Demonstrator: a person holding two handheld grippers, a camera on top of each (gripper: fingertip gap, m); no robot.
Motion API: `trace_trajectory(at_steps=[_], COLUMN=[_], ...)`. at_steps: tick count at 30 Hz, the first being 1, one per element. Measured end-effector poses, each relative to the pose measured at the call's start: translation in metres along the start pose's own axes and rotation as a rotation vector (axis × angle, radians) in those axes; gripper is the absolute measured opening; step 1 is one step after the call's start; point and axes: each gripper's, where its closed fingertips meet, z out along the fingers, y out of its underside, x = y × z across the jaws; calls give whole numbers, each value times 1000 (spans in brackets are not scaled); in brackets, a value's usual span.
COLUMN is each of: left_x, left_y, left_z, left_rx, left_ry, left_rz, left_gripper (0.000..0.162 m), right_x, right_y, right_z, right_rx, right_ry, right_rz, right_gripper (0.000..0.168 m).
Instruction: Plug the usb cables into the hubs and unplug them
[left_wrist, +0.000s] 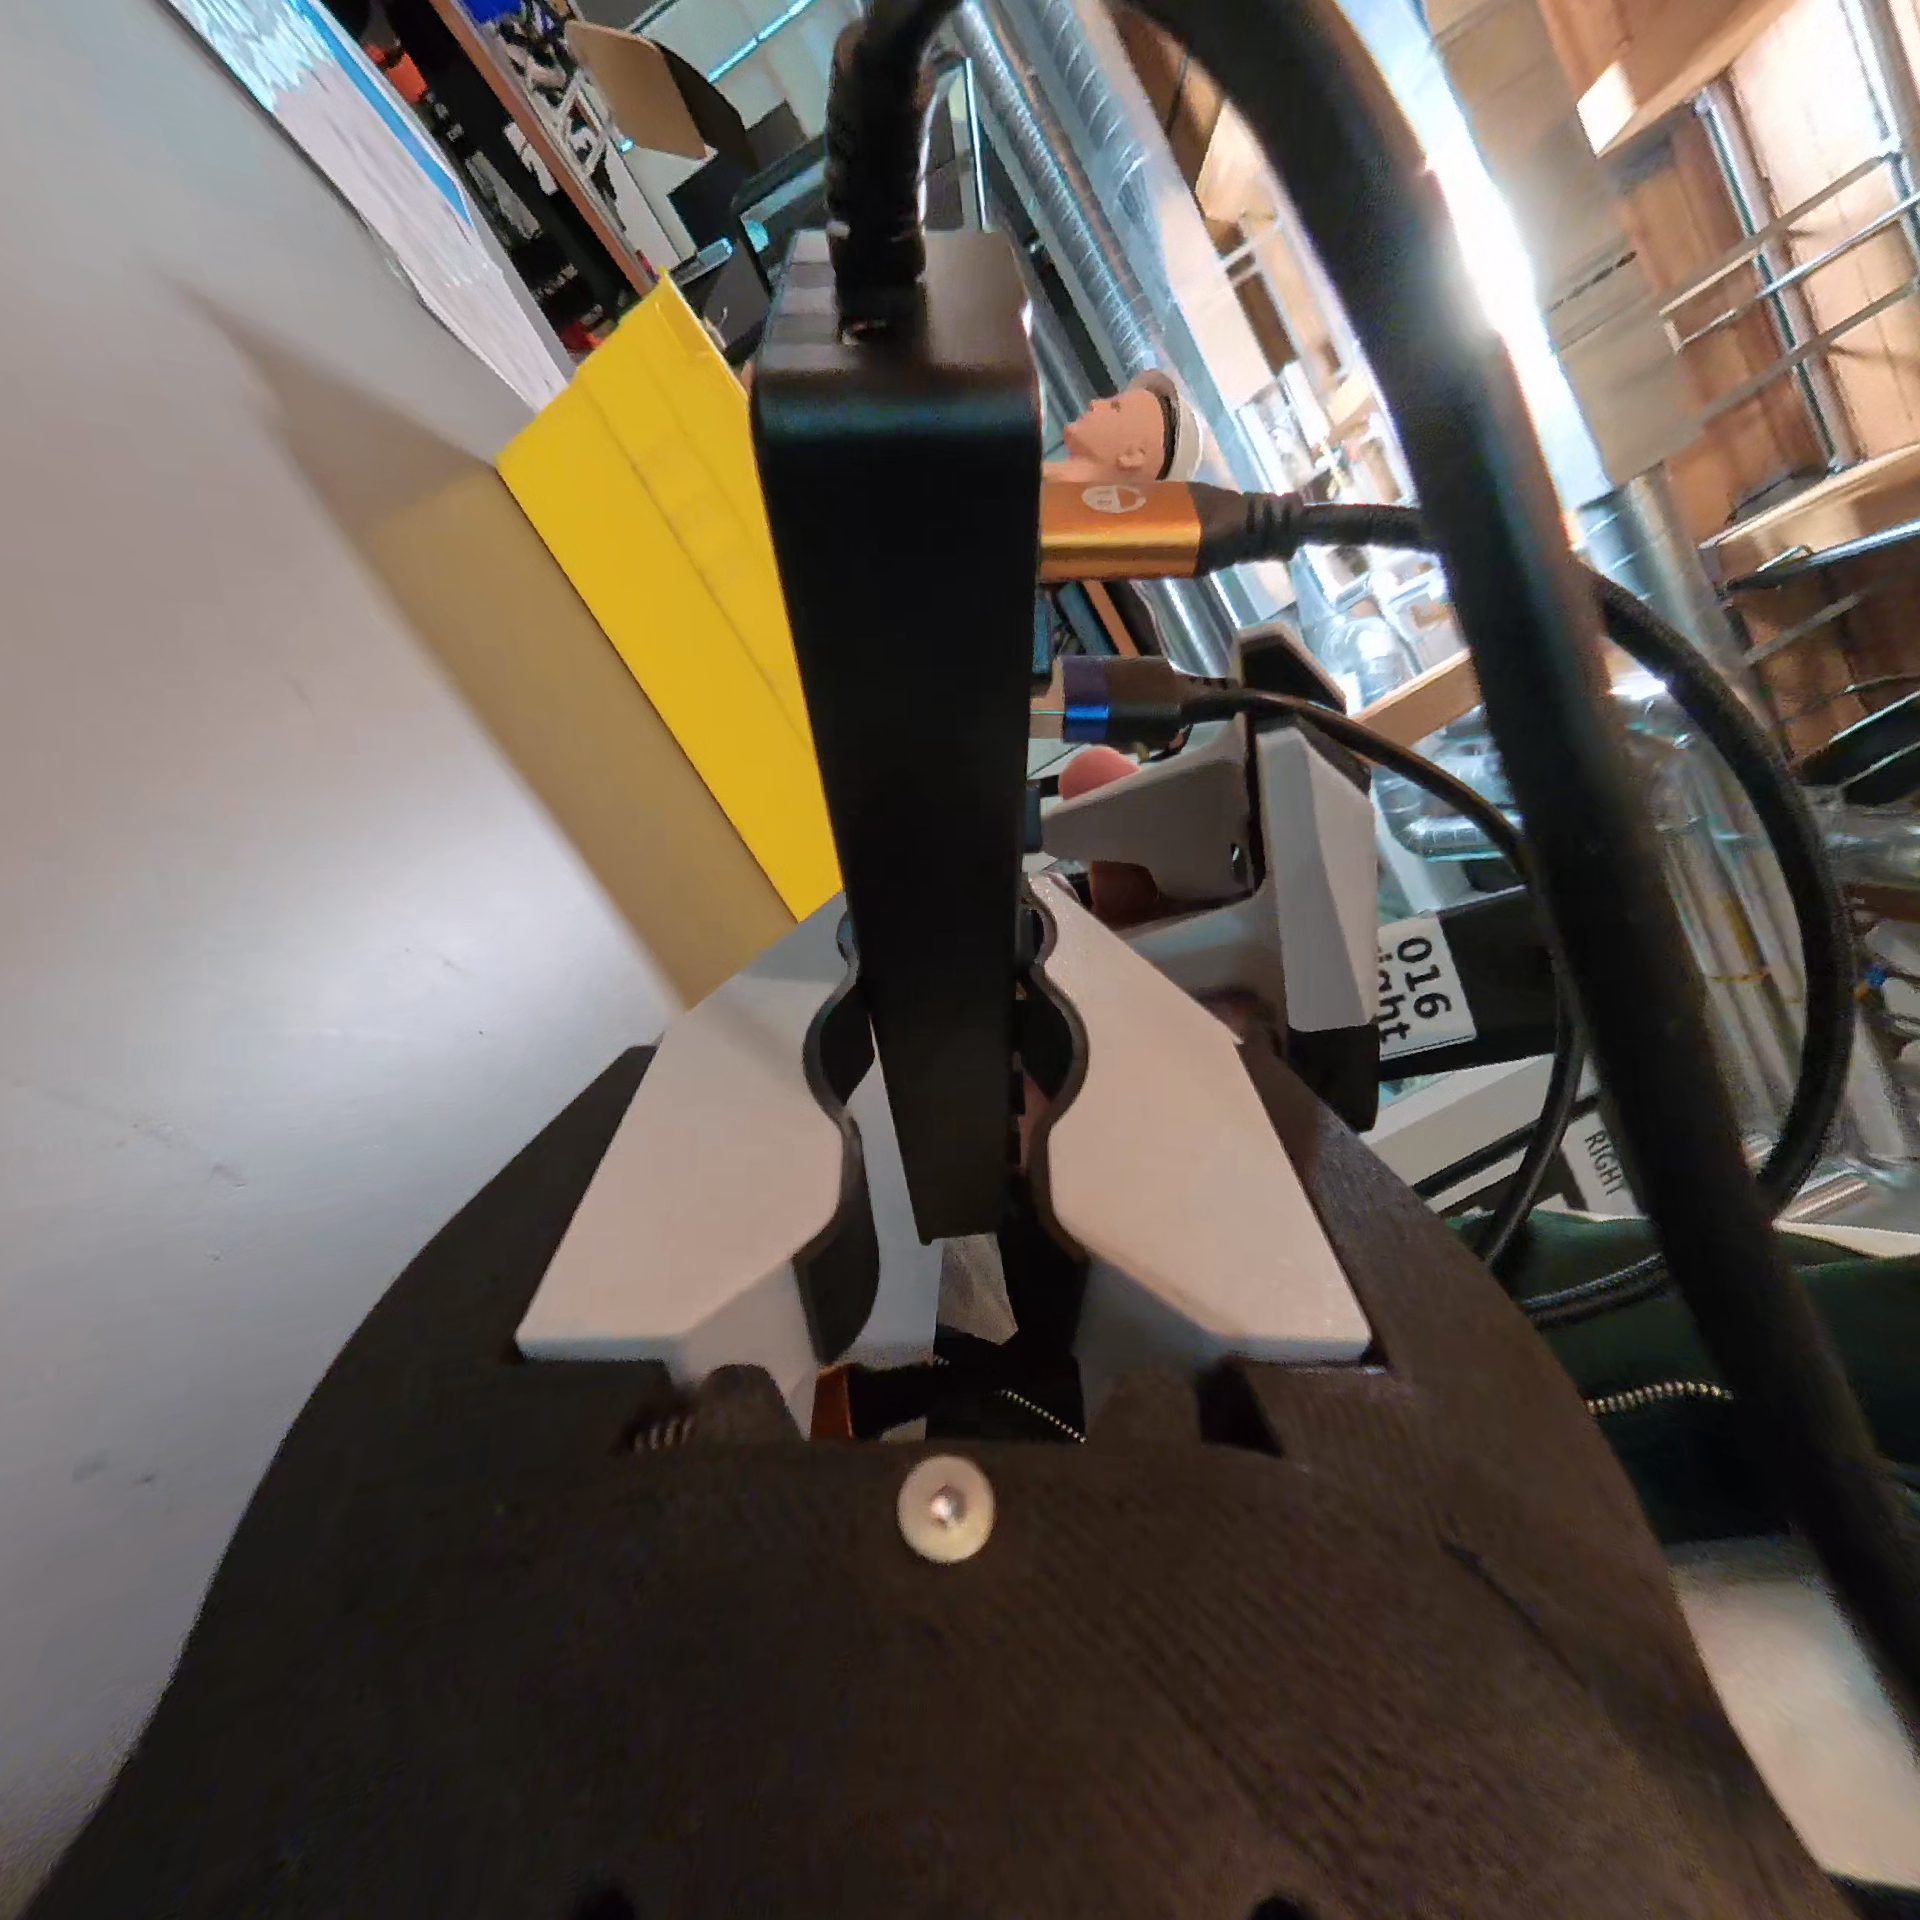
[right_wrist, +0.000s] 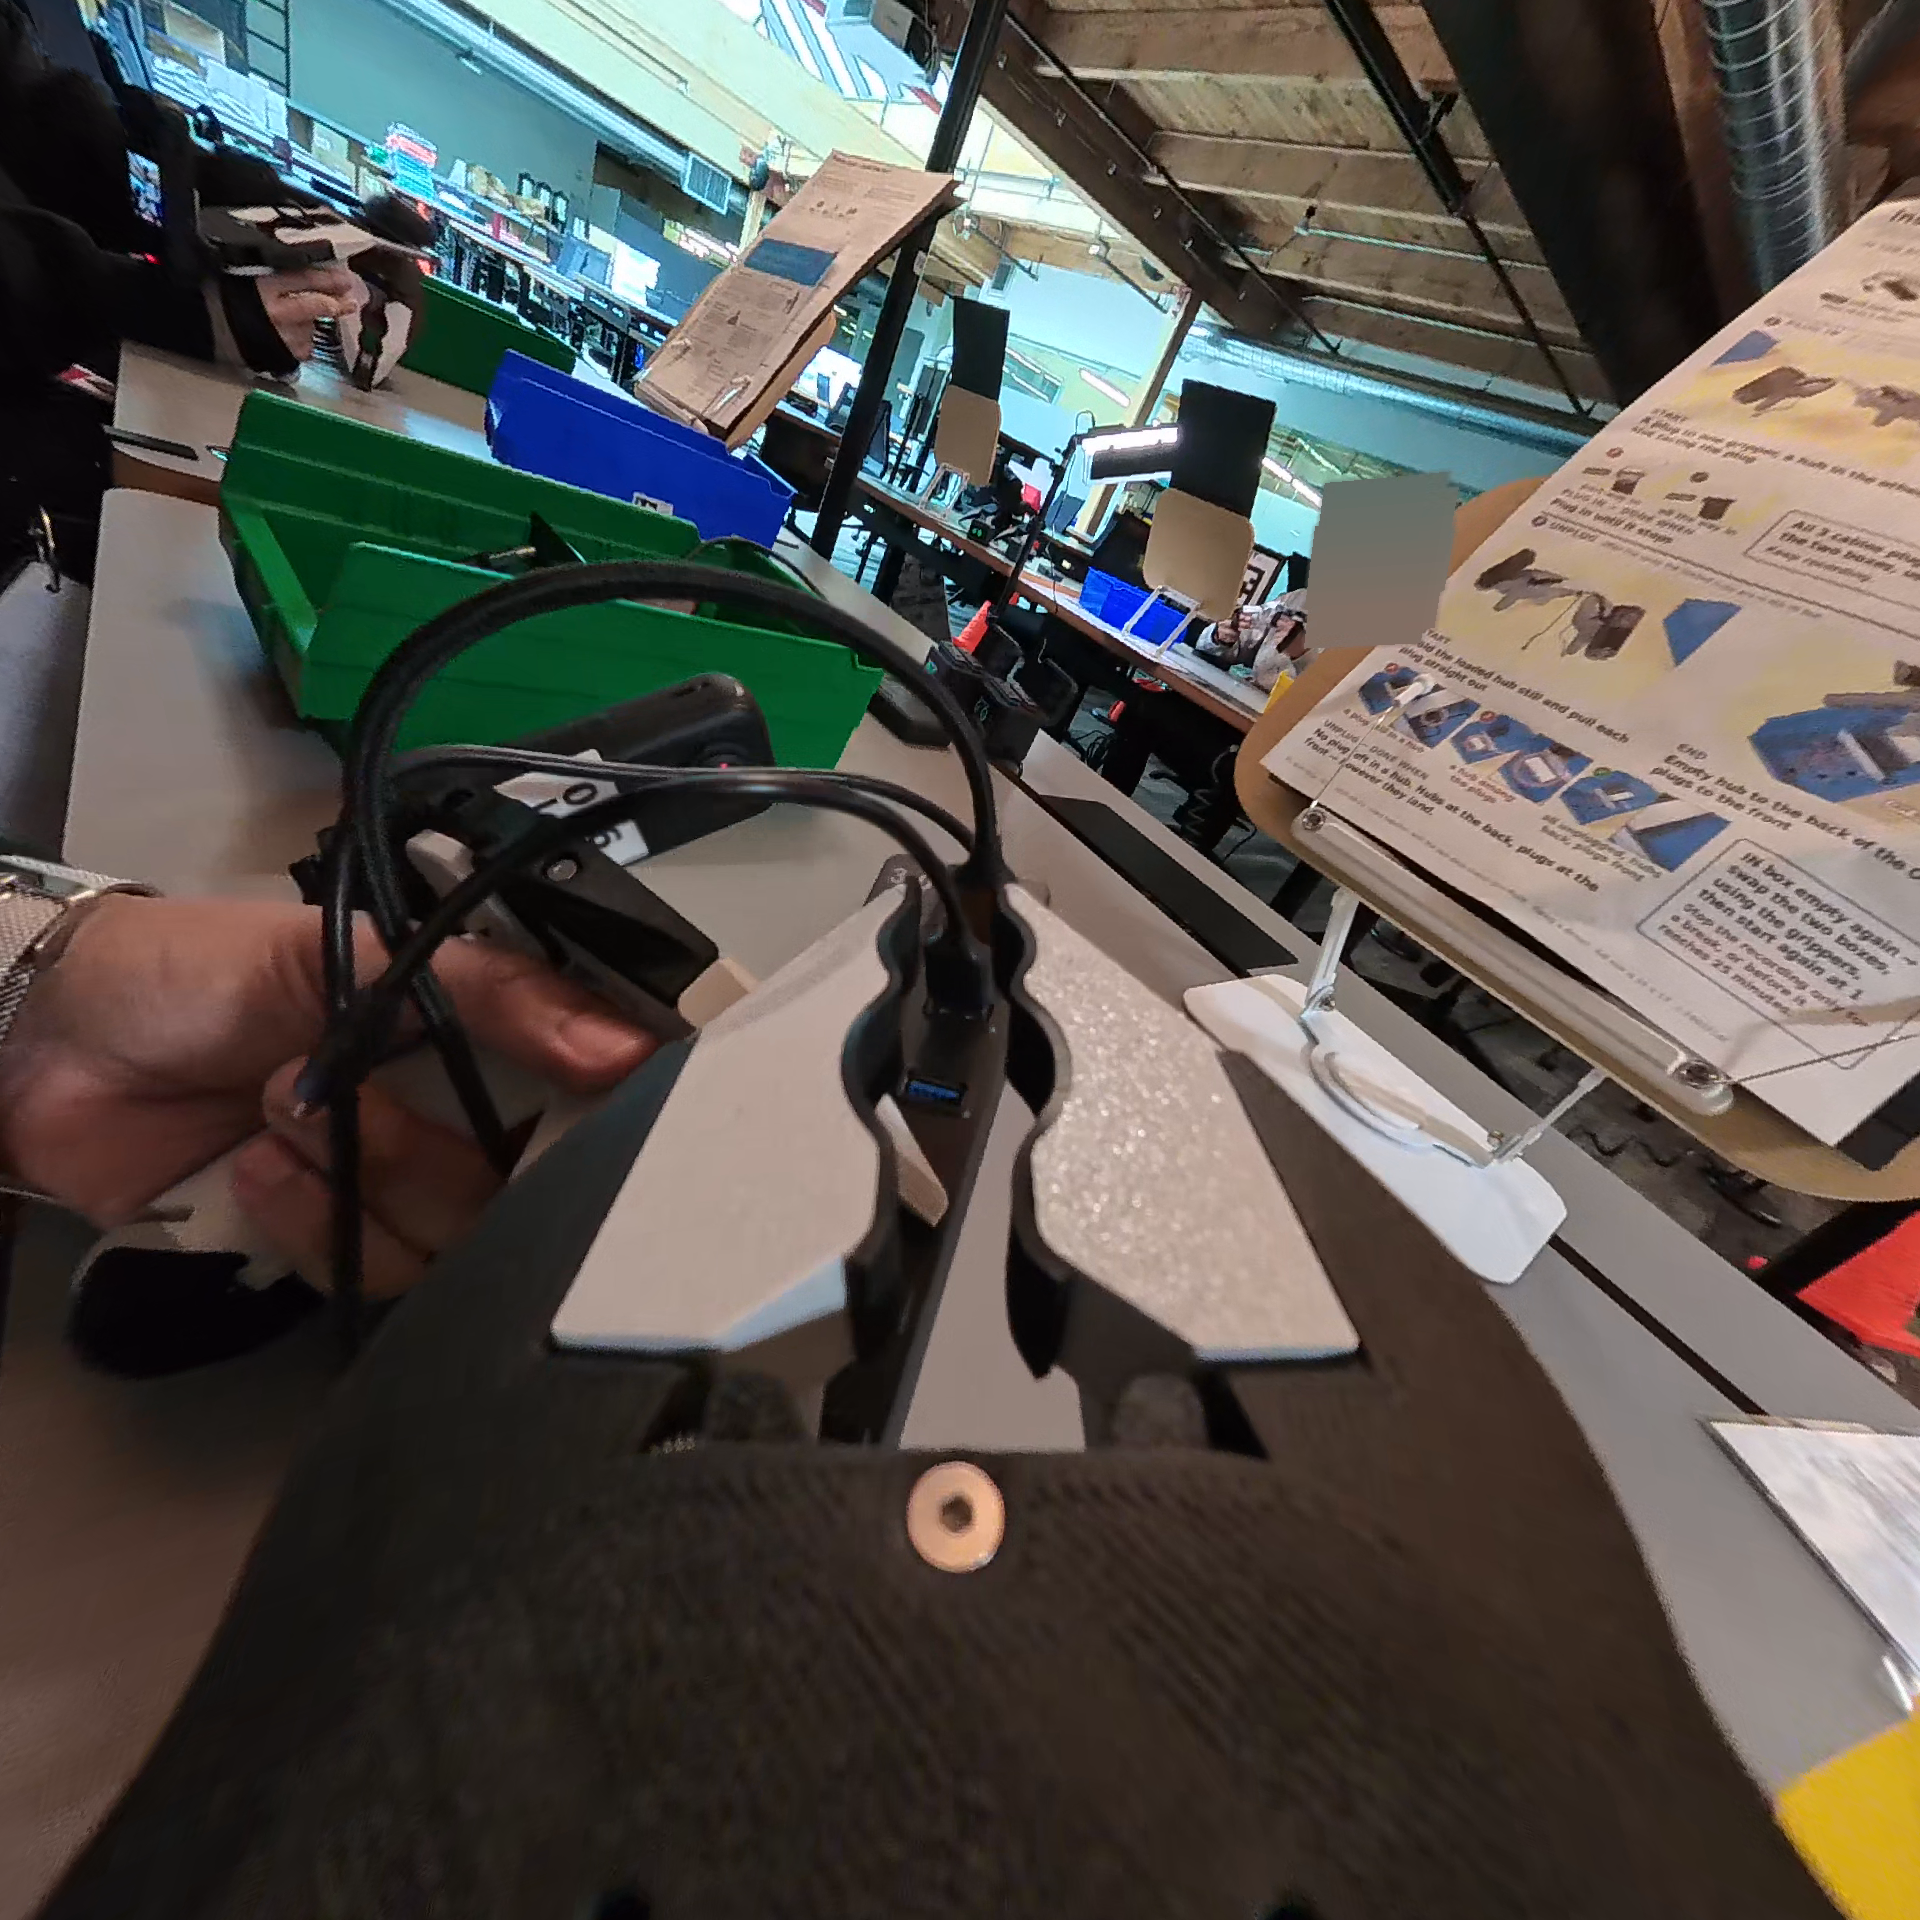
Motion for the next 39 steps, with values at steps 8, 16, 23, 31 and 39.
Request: trace_trajectory(at_steps=[8, 16, 23, 31, 39], left_x=[1, 7, 3, 1, 0], left_y=[7, 6, 9, 10, 10], left_z=[2, 2, 3, 3, 3], left_rx=[-38, -41, -57, -73, -65], left_ry=[-89, -130, -146, -166, -199], left_rz=[218, 358, 337, 359, 408], left_gripper=[28, 22, 19, 18, 18], right_x=[5, 4, 8, 8, 8], right_y=[0, -8, 2, 6, 7], right_z=[-1, -6, -5, -4, -4], right_rx=[22, 61, 15, -23, -42], right_ry=[-37, -71, -73, -60, -69], right_rz=[103, 149, 202, 161, 170], right_gripper=[2, 1, 2, 4, 5])
